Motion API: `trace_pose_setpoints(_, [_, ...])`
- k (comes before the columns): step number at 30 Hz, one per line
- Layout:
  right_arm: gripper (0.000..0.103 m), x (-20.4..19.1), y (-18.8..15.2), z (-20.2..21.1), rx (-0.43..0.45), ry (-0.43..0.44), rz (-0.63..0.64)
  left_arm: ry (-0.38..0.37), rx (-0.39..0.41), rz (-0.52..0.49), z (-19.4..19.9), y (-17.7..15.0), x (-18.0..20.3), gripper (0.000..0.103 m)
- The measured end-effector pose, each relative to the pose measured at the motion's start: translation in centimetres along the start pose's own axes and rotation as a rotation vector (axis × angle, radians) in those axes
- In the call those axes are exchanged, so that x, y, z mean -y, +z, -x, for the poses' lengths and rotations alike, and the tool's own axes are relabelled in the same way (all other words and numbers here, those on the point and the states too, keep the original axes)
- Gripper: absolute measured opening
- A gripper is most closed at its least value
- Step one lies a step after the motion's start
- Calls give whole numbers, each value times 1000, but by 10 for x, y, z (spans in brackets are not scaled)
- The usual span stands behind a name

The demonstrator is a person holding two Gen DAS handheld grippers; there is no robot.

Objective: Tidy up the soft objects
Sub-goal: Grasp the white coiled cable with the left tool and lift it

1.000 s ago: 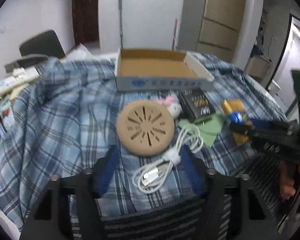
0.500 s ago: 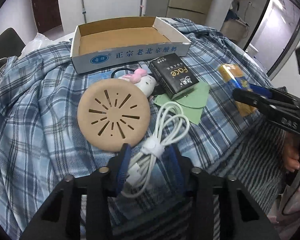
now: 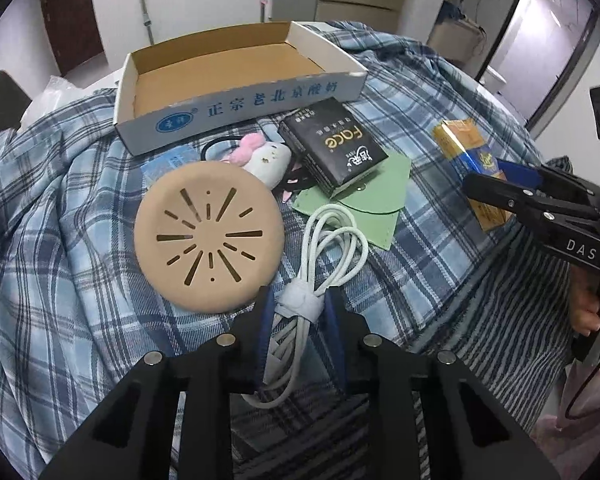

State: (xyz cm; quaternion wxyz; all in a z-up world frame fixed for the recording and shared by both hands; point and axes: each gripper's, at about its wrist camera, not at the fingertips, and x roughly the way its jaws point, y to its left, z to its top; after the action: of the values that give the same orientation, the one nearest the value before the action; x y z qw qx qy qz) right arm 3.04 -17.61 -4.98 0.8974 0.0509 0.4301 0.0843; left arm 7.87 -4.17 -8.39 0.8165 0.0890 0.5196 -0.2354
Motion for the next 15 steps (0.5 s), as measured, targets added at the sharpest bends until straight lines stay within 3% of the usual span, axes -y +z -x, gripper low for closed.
trace_pose_setpoints(5, [51,-7,3,-6,-11,11,22,27,-12,-28,-11,0,7,32])
trace_pose_setpoints(15, [51,-9,2,1,8,0,42,51,114,17,16,-6,4,24])
